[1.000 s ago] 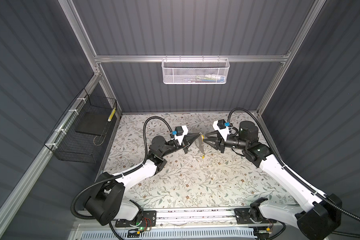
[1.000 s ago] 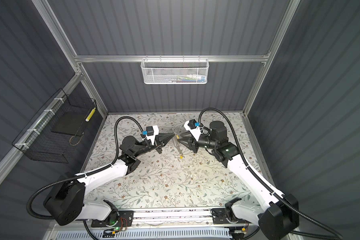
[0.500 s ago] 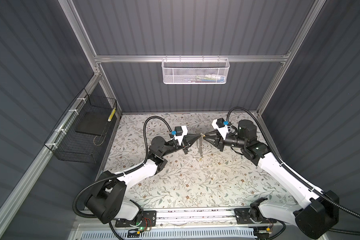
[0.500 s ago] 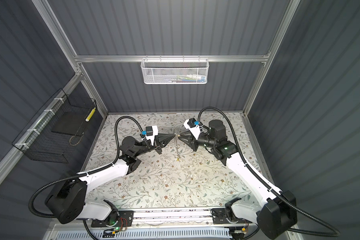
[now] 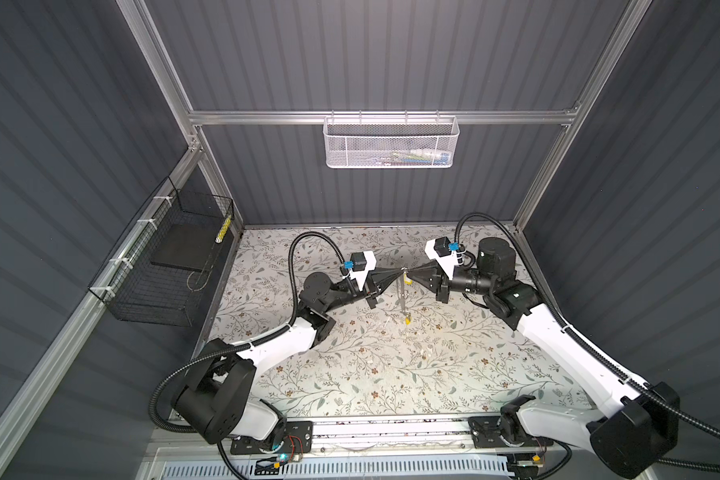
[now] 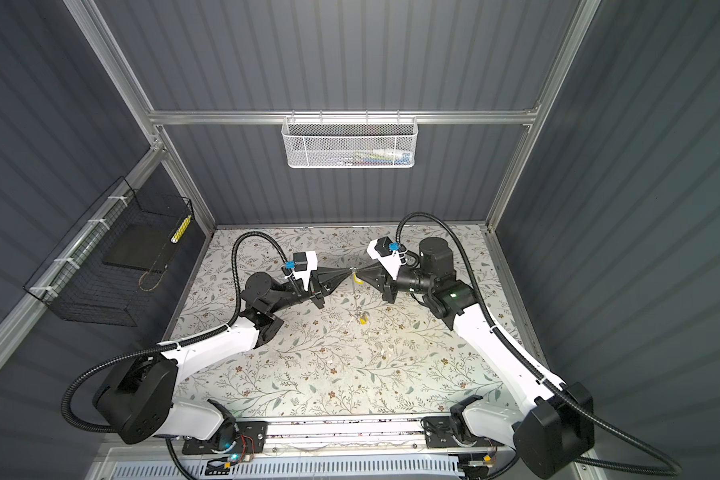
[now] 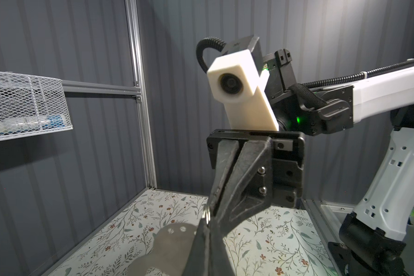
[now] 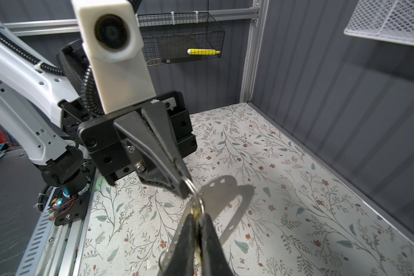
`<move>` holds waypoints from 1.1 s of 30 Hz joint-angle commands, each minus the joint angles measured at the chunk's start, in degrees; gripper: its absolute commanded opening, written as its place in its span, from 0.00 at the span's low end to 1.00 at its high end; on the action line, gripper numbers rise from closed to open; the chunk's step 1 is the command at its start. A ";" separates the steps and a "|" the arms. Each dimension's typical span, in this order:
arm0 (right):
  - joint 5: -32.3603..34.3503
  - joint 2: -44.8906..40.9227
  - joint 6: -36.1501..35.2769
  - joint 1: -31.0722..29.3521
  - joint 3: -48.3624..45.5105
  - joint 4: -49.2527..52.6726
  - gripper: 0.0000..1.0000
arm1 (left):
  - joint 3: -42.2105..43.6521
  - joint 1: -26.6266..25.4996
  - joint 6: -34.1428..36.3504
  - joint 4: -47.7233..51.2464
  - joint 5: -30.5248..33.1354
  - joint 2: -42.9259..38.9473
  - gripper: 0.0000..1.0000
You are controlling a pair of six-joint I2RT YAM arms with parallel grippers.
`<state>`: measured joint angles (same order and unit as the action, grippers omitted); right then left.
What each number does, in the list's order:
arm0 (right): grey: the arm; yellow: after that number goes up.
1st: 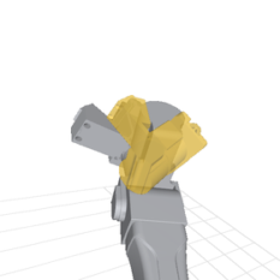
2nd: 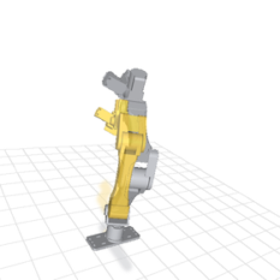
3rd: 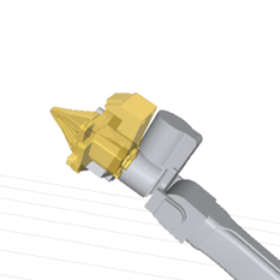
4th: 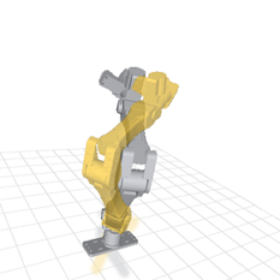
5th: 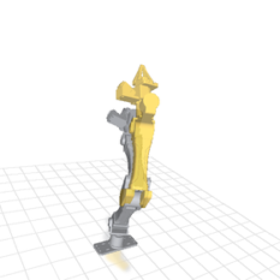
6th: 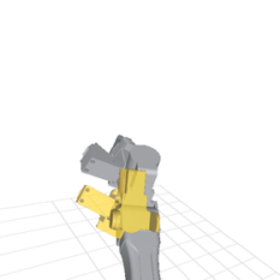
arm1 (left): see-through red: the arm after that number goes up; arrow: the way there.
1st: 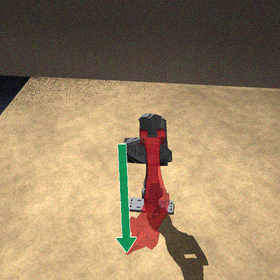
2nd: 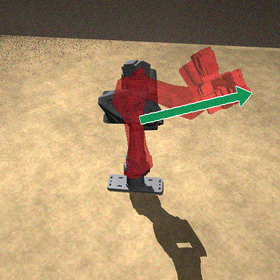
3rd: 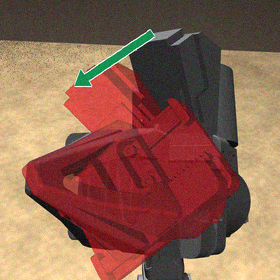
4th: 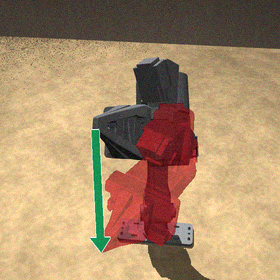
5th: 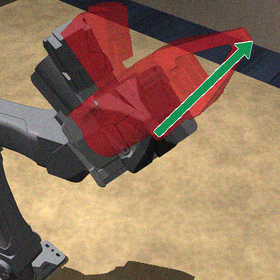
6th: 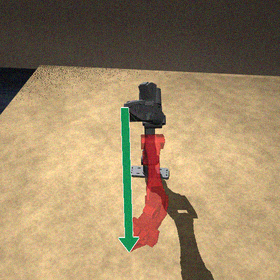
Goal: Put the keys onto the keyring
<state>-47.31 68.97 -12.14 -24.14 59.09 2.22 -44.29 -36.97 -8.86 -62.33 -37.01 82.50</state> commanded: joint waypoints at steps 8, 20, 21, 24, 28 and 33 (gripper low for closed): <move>-3.27 0.21 -3.24 -0.14 2.12 4.87 0.00 | -1.84 -0.11 -1.33 -4.55 -0.49 0.22 0.00; -6.77 2.17 -7.18 -0.20 5.10 11.29 0.00 | -1.61 -0.12 -4.28 -9.49 -0.86 1.96 0.00; -6.99 2.39 -7.42 -0.26 5.39 11.70 0.00 | -1.76 -0.07 -4.48 -9.88 -0.97 2.13 0.00; -7.57 2.74 -7.79 -0.28 5.85 12.17 0.00 | -2.01 -0.11 -4.85 -10.34 -1.19 2.58 0.00; -9.20 3.99 -9.06 -0.35 7.63 14.97 0.06 | -1.85 -0.12 -4.98 -10.63 -1.04 2.84 0.00; -6.08 3.62 -8.50 -0.16 7.51 14.86 0.22 | -1.46 -0.12 -4.85 -10.98 -0.89 2.59 0.00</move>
<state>-52.93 73.23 -20.53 -24.05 66.00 15.27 -44.29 -37.04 -13.37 -69.97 -38.76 84.90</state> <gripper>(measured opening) 0.204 0.042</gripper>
